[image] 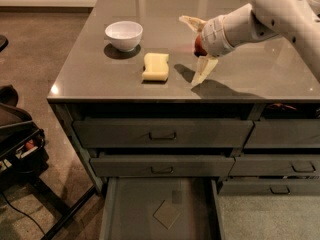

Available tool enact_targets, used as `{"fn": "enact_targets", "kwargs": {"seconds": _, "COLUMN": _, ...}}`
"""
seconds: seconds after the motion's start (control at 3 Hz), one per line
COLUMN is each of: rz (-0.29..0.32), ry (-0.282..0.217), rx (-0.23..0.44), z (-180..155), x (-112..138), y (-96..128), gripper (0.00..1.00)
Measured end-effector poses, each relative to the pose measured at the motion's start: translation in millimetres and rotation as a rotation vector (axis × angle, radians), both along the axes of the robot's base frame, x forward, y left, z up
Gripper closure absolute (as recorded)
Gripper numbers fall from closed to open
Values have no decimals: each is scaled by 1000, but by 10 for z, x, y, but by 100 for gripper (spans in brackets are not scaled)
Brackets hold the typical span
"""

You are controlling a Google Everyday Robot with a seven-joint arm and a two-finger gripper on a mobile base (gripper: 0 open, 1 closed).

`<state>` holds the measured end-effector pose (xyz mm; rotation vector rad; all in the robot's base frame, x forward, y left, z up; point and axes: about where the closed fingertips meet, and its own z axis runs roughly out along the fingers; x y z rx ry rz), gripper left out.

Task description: Pick apple from bottom drawer and place on counter

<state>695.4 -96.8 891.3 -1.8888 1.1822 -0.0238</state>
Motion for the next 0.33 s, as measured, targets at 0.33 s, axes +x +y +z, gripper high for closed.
{"fn": "enact_targets", "kwargs": {"seconds": 0.33, "rz": 0, "ry": 0, "rx": 0, "z": 0, "x": 0, "y": 0, "gripper": 0}}
